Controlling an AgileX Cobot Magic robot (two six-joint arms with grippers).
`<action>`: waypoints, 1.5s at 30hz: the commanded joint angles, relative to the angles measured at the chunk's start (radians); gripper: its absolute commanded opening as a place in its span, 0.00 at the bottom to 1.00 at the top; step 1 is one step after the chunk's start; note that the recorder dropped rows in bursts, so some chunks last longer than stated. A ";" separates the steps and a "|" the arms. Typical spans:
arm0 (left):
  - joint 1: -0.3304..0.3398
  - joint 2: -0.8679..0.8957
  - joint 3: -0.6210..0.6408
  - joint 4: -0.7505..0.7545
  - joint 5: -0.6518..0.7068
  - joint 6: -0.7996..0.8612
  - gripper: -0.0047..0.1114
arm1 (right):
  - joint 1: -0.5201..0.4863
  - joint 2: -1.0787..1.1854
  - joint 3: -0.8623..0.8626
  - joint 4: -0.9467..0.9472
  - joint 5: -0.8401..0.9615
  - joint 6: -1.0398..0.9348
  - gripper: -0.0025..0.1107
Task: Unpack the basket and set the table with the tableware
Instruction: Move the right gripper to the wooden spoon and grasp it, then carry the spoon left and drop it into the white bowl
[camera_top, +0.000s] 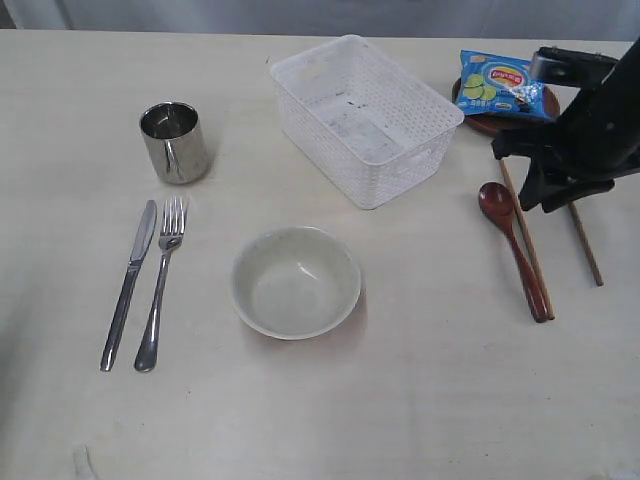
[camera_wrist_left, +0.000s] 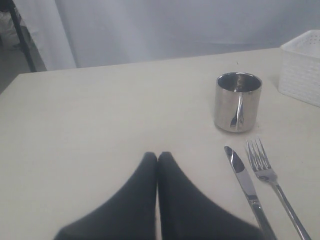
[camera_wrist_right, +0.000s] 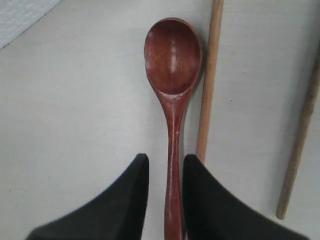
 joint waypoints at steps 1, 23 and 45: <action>-0.005 -0.002 0.002 -0.002 -0.001 -0.002 0.04 | 0.050 -0.009 0.049 -0.056 -0.092 0.008 0.24; -0.005 -0.002 0.002 -0.002 -0.001 -0.002 0.04 | 0.097 0.087 0.079 -0.158 -0.141 0.134 0.24; -0.005 -0.002 0.002 -0.002 -0.001 -0.002 0.04 | 0.212 -0.056 0.035 -0.145 -0.076 0.100 0.02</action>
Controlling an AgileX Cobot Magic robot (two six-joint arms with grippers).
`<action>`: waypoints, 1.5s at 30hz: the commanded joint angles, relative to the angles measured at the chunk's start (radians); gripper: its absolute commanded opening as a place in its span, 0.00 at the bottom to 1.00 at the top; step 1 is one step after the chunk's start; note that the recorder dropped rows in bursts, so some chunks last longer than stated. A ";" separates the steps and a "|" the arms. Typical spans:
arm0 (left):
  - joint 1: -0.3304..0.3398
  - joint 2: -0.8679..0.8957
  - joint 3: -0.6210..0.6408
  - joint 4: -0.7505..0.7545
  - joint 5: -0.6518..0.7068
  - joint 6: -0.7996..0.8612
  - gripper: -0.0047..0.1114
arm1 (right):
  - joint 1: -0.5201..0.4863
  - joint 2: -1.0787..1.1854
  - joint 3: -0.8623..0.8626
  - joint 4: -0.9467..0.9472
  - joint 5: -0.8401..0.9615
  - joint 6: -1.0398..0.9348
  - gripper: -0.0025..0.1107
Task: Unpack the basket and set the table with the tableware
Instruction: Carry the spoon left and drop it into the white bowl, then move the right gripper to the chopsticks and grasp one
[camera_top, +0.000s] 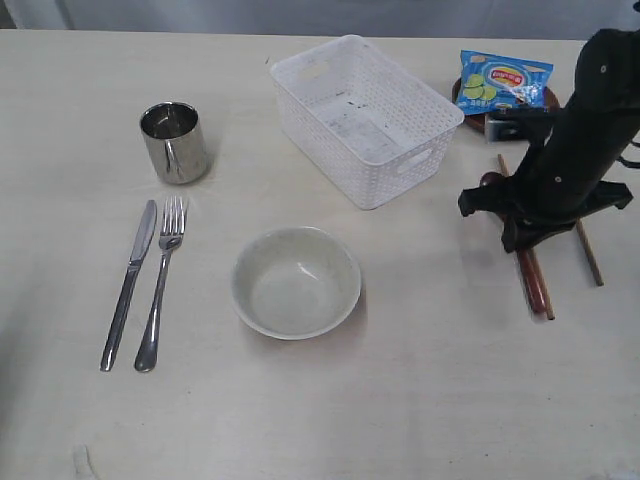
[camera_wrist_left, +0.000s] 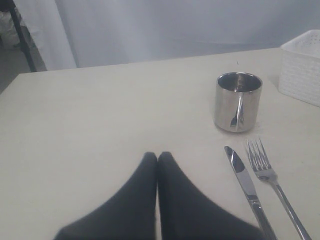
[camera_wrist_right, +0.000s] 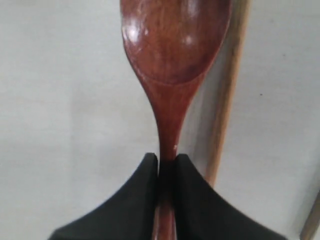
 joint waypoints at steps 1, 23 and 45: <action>-0.005 -0.002 0.002 -0.002 -0.001 -0.002 0.04 | 0.117 -0.183 -0.048 0.009 0.063 -0.042 0.02; -0.005 -0.002 0.002 -0.002 -0.001 -0.002 0.04 | 0.689 0.115 -0.390 -0.033 0.472 -0.099 0.02; -0.005 -0.002 0.002 0.002 -0.001 -0.002 0.04 | 0.211 -0.183 -0.333 -0.201 0.353 0.034 0.38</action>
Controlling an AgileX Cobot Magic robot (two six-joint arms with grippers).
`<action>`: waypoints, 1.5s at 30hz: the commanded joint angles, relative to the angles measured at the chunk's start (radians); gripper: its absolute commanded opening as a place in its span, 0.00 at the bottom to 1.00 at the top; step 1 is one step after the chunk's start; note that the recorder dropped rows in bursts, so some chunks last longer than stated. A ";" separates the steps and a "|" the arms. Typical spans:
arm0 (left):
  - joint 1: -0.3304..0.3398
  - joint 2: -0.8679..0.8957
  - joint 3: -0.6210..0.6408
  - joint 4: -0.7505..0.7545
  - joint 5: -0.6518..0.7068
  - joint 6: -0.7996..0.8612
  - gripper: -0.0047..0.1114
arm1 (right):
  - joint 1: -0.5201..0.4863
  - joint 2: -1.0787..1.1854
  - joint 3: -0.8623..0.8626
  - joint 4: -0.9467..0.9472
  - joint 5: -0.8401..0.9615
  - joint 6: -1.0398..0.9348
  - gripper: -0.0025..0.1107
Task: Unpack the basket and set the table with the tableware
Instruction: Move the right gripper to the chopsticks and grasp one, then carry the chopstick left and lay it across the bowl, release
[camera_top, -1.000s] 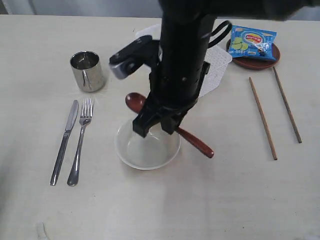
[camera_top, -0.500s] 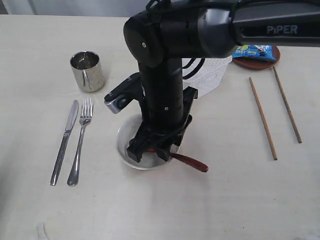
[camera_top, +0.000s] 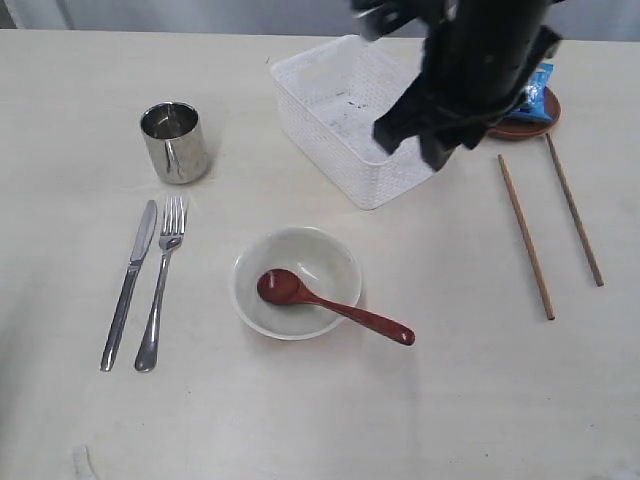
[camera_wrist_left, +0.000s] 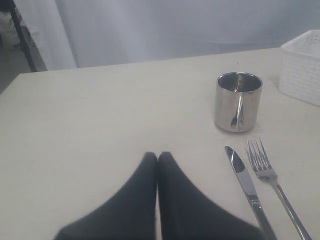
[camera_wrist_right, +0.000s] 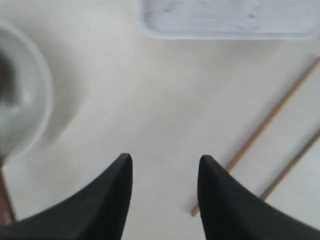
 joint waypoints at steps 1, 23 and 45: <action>-0.005 -0.002 0.002 0.002 -0.001 -0.002 0.04 | -0.189 -0.011 0.076 -0.002 -0.143 0.037 0.38; -0.005 -0.002 0.002 0.002 -0.001 -0.002 0.04 | -0.370 0.256 0.327 -0.009 -0.548 0.067 0.38; -0.005 -0.002 0.002 0.002 -0.001 -0.002 0.04 | -0.367 0.050 0.327 0.028 -0.480 0.099 0.02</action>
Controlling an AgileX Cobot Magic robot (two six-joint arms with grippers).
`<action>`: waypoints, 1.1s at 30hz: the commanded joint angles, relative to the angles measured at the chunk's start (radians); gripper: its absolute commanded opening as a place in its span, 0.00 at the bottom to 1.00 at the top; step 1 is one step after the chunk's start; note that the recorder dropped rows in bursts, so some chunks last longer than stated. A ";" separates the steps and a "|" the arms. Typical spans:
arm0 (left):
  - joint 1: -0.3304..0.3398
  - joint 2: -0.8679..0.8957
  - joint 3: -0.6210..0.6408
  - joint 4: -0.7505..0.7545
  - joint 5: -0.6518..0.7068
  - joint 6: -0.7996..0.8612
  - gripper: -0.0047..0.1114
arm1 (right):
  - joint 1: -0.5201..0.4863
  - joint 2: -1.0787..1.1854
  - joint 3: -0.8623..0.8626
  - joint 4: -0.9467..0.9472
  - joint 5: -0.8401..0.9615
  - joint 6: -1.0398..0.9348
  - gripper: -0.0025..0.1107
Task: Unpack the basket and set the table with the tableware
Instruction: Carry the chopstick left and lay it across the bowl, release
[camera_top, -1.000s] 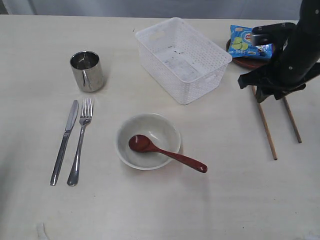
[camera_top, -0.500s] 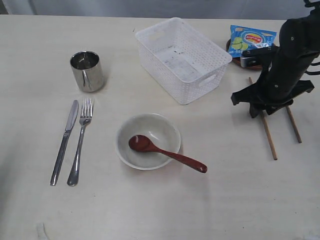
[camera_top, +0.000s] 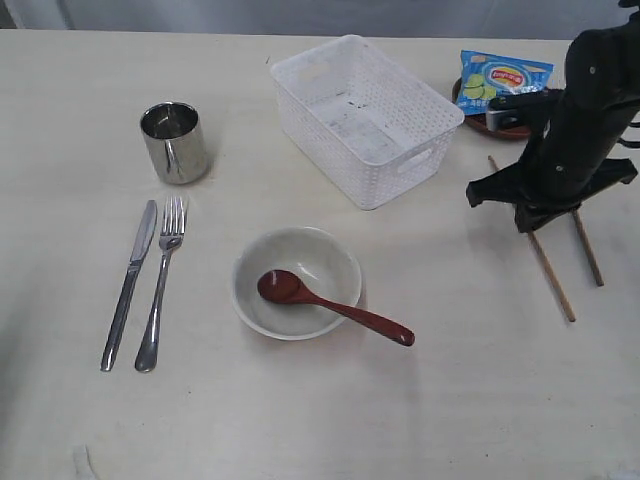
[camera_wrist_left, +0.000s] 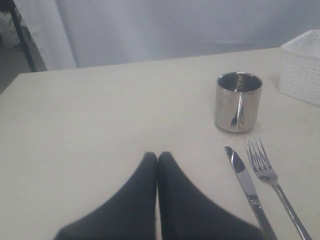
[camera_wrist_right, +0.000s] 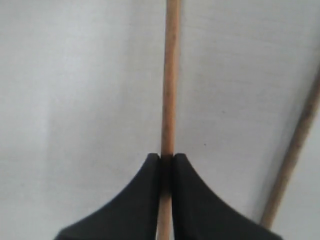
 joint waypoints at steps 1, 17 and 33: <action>-0.005 -0.002 0.002 0.002 -0.001 -0.002 0.04 | 0.001 -0.189 -0.001 0.036 0.016 0.009 0.02; -0.005 -0.002 0.002 0.002 -0.001 -0.002 0.04 | 0.568 -0.245 -0.236 0.134 0.221 -0.522 0.02; -0.005 -0.002 0.002 0.002 -0.001 -0.002 0.04 | 0.714 0.029 -0.339 0.032 0.334 -0.575 0.02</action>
